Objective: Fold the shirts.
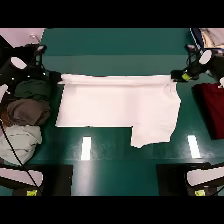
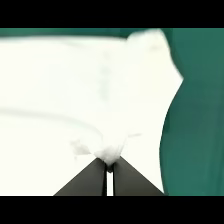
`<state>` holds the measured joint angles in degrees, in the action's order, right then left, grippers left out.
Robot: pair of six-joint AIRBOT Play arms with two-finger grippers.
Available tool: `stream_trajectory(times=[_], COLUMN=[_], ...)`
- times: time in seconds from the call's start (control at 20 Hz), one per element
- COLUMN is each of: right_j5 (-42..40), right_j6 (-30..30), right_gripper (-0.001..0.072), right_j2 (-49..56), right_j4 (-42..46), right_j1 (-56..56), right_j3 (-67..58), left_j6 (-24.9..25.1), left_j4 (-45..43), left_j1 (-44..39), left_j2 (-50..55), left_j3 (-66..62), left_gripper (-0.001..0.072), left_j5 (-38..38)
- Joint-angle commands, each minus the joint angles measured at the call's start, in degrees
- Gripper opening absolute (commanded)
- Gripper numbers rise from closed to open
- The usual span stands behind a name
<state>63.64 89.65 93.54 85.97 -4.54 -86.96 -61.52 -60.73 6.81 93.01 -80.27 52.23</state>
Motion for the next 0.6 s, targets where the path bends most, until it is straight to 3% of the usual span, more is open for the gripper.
stream_trajectory(times=[0.0, 0.05, 0.1, 0.15, 0.2, 0.25, 0.3, 0.35, 0.45, 0.55], right_j5=[-1.1, -1.2, -1.2, -1.2, -0.5, 0.8, 3.6, 6.7, 11.2, 14.0], right_j6=[1.9, 1.9, 1.9, 1.9, 1.9, 1.6, 1.3, 0.6, -4.0, -8.7], right_gripper=[0.0017, 0.0018, 0.002, 0.0022, 0.0024, 0.0072, 0.0316, 0.0376, 0.0376, 0.0376], right_j2=[-2.1, -2.6, -3.1, -3.4, -3.5, -3.5, -3.5, -3.7, -6.7, -11.9], right_j4=[0.5, -0.3, -1.6, -3.1, -4.6, -5.7, -6.6, -6.9, -8.0, -15.0], right_j1=[1.3, 1.3, 1.3, 1.3, 1.2, 1.1, 1.0, 0.7, -0.2, -2.4], right_j3=[7.0, 8.2, 9.3, 10.0, 10.1, 9.9, 9.1, 8.2, 8.4, 12.0], left_j6=[0.0, 0.0, -0.7, -2.1, -3.4, -3.6, -3.6, -3.7, -4.5, -4.5], left_j4=[-2.7, -2.7, -2.7, -2.7, -2.7, -2.8, -3.3, -3.8, -3.8, -3.6], left_j1=[0.0, 0.0, 0.0, 0.0, 0.0, 0.0, 0.3, 1.0, 3.5, 6.3], left_j2=[0.1, 0.1, 0.1, 0.1, 0.1, 0.0, 0.0, 0.0, -0.6, -3.1], left_j3=[3.7, 3.8, 3.8, 3.8, 3.8, 3.7, 3.1, 1.9, 0.4, 2.8], left_gripper=[0.0023, 0.0025, 0.0109, 0.0333, 0.0439, 0.0428, 0.0428, 0.0428, 0.0428, 0.0427], left_j5=[-1.7, -2.0, -2.0, -1.8, -1.2, 0.3, 3.8, 8.9, 18.5, 22.4])
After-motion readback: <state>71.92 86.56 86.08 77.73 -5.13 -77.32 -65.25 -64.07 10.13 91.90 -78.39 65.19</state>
